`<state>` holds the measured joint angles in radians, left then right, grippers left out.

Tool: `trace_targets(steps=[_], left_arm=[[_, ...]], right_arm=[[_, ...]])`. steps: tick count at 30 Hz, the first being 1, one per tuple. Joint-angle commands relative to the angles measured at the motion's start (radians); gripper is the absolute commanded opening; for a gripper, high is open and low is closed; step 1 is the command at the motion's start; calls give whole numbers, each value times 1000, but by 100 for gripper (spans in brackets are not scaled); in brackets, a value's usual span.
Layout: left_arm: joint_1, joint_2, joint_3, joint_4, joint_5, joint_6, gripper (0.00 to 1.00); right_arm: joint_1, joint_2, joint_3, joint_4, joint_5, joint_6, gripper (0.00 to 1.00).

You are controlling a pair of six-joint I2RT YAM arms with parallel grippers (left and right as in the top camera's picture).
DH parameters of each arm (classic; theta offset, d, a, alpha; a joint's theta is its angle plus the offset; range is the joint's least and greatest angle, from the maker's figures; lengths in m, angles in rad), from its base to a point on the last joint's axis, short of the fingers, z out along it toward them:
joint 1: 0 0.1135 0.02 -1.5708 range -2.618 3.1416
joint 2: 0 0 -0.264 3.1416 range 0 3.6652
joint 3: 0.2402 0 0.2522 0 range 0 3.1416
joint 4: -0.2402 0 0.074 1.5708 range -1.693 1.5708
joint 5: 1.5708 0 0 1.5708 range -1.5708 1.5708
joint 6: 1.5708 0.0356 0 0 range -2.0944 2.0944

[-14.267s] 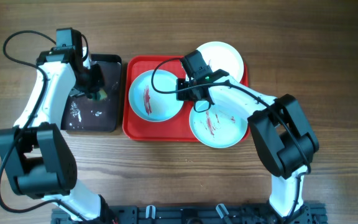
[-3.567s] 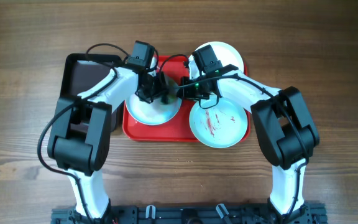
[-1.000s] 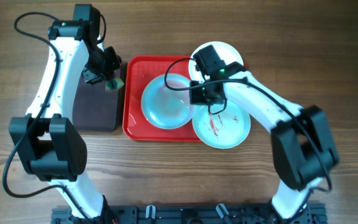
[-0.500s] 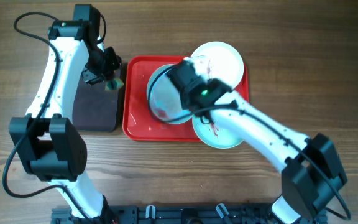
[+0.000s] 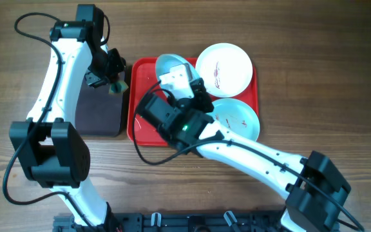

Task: Clean dirty plates on tray and stack at the side
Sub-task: 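Lift the cleaned plate by its rim with the right gripper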

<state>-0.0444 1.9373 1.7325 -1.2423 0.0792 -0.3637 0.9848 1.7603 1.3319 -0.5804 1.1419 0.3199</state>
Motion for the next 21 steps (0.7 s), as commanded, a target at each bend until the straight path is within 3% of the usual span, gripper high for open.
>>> trace_targets(steps=[1,11,21], left_arm=[[3,-19,-1,-1,10,8,4],[3,-19,-1,-1,9,8,4],[3,-19,-1,-1,9,9,4]], right_arm=[[38,-31,5,122,258,-225,4],[75,-31,5,505,329,-670,4],[76,-31,5,539,329,-710,4]])
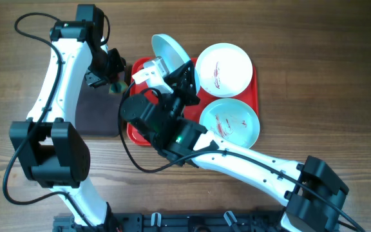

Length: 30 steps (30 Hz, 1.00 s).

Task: Clean dirty plates on tray and stack at the side
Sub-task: 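Lift the cleaned plate by its rim with the right gripper, then carry the plate right of the red tray and set it down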

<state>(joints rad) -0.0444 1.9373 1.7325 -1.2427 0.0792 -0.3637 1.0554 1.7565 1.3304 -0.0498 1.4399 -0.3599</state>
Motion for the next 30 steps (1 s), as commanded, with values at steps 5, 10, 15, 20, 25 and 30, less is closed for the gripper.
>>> trace_targets(steps=[5,10,15,20,25,30], left_arm=[[3,-19,-1,0,9,9,4],[3,-19,-1,0,9,8,4],[3,-19,-1,0,10,8,4],[3,-19,-1,-4,10,8,4],[3,-19,-1,-5,9,8,4],[3,-19,-1,-4,10,8,4]], right_arm=[[5,-27,6,8,31,-28,4],[5,-27,3,-31,11,86,4],[3,-27,3,-383,-465,276,4],[-35,-29,3,-524,-677,455,4],[-139,-111,6,-536,-925,542,4],[-343,-206,6,-573,-1262,607,4]])
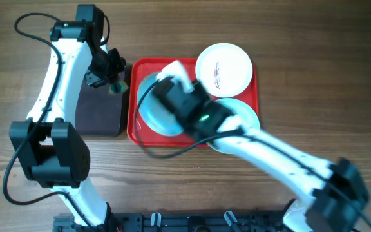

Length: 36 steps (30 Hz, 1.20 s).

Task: Clean dirty plates on tray and stack at the side
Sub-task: 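Carry the plate right of the red tray and set it down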

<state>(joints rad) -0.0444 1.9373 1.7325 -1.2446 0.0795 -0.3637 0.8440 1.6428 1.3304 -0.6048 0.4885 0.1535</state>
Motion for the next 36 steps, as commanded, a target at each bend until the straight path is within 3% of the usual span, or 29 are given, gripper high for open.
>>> trace_targets(steps=[1,7,22,36], left_arm=[[3,-19,-1,-2,9,8,4],[3,-19,-1,-2,9,8,4],[3,-19,-1,-1,9,9,4],[3,-19,-1,-1,9,9,4]], right_arm=[[-181,-101,6,-28,-382,94,4],[-449,-109,6,-117,-587,128,4],[-1093,-26,3,-227,-602,188,5],[-1260,183,-16,-227,-594,214,4]])
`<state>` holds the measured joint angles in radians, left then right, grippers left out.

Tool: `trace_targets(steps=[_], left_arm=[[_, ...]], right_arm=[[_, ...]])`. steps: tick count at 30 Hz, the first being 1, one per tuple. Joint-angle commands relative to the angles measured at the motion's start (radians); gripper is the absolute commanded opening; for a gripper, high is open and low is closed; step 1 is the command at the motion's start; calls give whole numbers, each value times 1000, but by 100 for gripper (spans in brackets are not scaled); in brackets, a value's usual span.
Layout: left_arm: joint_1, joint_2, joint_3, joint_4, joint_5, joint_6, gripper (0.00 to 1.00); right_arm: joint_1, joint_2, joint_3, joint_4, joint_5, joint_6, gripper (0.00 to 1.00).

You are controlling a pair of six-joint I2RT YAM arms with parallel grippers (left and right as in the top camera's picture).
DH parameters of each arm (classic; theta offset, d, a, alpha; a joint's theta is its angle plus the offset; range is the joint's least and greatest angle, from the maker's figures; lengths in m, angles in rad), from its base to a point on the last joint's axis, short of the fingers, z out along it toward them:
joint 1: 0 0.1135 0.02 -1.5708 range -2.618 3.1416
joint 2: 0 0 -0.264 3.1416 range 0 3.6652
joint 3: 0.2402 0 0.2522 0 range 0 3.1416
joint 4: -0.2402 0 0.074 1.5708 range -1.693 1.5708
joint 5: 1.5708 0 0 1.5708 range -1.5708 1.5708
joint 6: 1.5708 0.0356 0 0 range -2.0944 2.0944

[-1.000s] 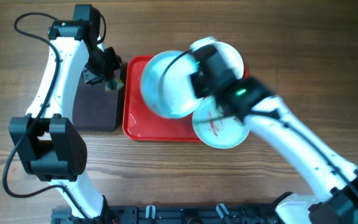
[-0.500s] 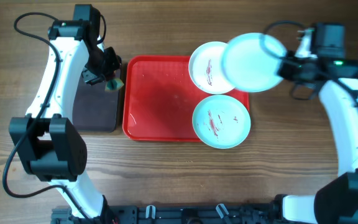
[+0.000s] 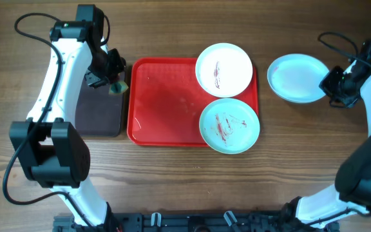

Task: Clean dirty plates on tray and stack at the side
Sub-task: 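Carry the plate right of the red tray and set it down, then release the plate and move the right gripper to the front-right plate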

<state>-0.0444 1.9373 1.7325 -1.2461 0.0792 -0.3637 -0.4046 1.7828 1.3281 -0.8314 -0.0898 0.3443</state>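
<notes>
A red tray [image 3: 163, 103] lies mid-table. On its right side rest a white plate [image 3: 223, 69] and a pale blue plate [image 3: 229, 125], both smeared with red. A clean pale blue plate [image 3: 295, 78] is off the tray, over the bare table to the right. My right gripper [image 3: 331, 86] is at that plate's right rim, shut on it. Left of the tray, my left gripper [image 3: 113, 82] is shut on a green sponge [image 3: 115, 89] over the dark mat [image 3: 98, 113].
The dark mat lies flush against the tray's left edge. Black cables trail from both arms. A black rail [image 3: 185, 222] runs along the table's front edge. The left half of the tray holds nothing.
My right arm has moved from over the tray to the far right of the table, and the clean blue plate has gone with it. The left arm has not moved.
My right gripper held a pale blue plate tilted over the tray's back left. Then the plate was raised near the sponge. Later it lay low over the tray's left half. Now it is right of the tray. The left gripper kept the sponge in one place.
</notes>
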Motion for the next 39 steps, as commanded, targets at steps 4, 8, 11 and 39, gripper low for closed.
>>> trace_targets(steps=[4,8,11,39], left_arm=[[3,-19,-1,0,9,9,4],[3,-19,-1,0,9,9,4],[3,-19,-1,0,9,9,4],[-44,-19,-1,8,9,9,4]], right_arm=[[-12,70,-14,-15,8,27,4],[-12,74,-14,-53,54,33,4],[-12,74,-14,-79,71,33,4],[209,-118,-101,-217,-322,-261,25]])
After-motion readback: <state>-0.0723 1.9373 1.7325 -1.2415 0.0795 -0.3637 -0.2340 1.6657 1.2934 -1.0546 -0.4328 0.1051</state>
